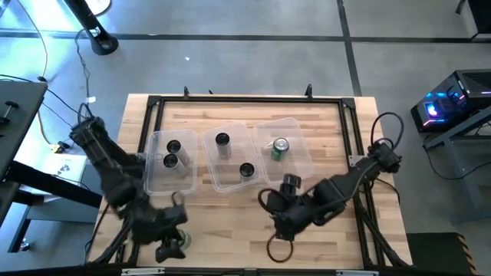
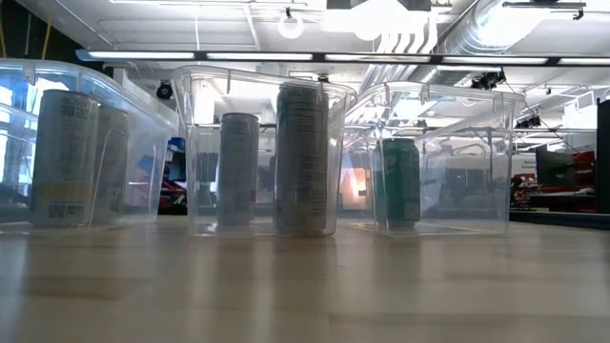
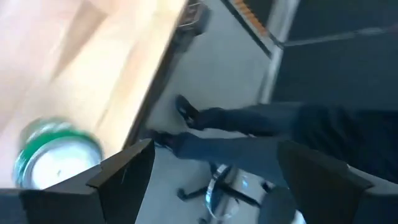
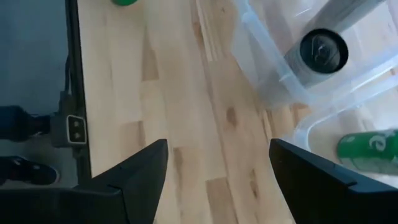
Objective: Sort soda cans
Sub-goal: Put the green soda can into the right transparent container
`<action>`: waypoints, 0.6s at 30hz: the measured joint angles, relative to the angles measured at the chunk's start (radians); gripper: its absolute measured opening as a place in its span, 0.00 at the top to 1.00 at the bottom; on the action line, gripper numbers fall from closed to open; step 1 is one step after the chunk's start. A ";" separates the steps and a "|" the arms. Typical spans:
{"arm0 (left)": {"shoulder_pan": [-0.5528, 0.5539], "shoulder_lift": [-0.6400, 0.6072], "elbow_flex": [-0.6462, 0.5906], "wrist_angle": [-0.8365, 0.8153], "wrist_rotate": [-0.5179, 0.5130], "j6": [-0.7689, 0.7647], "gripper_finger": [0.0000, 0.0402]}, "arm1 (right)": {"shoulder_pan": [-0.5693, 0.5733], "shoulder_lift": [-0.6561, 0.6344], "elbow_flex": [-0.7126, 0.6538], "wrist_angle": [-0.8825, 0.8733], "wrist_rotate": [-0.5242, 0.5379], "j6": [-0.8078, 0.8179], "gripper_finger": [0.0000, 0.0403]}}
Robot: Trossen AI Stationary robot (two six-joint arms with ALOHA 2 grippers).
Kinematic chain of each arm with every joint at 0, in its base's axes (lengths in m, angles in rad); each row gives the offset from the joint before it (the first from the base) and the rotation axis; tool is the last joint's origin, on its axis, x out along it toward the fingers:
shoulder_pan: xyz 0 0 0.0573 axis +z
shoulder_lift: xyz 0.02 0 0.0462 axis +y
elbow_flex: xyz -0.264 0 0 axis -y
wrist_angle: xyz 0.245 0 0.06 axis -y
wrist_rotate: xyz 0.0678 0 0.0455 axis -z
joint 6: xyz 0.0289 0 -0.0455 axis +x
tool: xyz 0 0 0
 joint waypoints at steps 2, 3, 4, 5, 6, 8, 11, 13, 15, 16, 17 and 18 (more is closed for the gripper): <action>-0.060 0.027 0.018 -0.063 -0.068 -0.061 0.17 | 0.030 0.000 0.000 -0.013 0.027 0.037 0.32; -0.086 0.042 0.022 -0.093 -0.093 -0.091 0.17 | 0.044 0.000 0.000 -0.019 0.045 0.062 0.32; -0.107 0.057 0.027 -0.119 -0.109 -0.121 0.17 | 0.056 0.000 0.000 -0.026 0.065 0.089 0.32; -0.122 0.074 0.033 -0.144 -0.118 -0.143 0.17 | 0.068 0.001 0.000 -0.031 0.085 0.116 0.32; -0.134 0.091 0.037 -0.171 -0.120 -0.157 0.17 | 0.077 0.001 0.000 -0.033 0.104 0.139 0.32; -0.155 0.132 0.042 -0.231 -0.121 -0.168 0.17 | 0.089 0.001 0.000 -0.032 0.147 0.182 0.32; -0.163 0.181 0.050 -0.292 -0.120 -0.138 0.17 | 0.094 0.001 0.000 -0.032 0.208 0.228 0.32; -0.155 0.197 0.062 -0.315 -0.130 -0.112 0.17 | 0.091 0.001 0.000 -0.032 0.226 0.248 0.32; -0.150 0.213 0.079 -0.338 -0.152 -0.085 0.17 | 0.083 0.001 0.000 -0.032 0.225 0.255 0.32; -0.149 0.219 0.089 -0.361 -0.161 -0.071 0.17 | 0.079 0.001 0.000 -0.032 0.225 0.258 0.32; -0.149 0.224 0.101 -0.389 -0.169 -0.056 0.17 | 0.074 0.001 0.000 -0.032 0.225 0.259 0.32; -0.149 0.226 0.112 -0.415 -0.175 -0.041 0.17 | 0.071 0.001 0.000 -0.031 0.225 0.265 0.32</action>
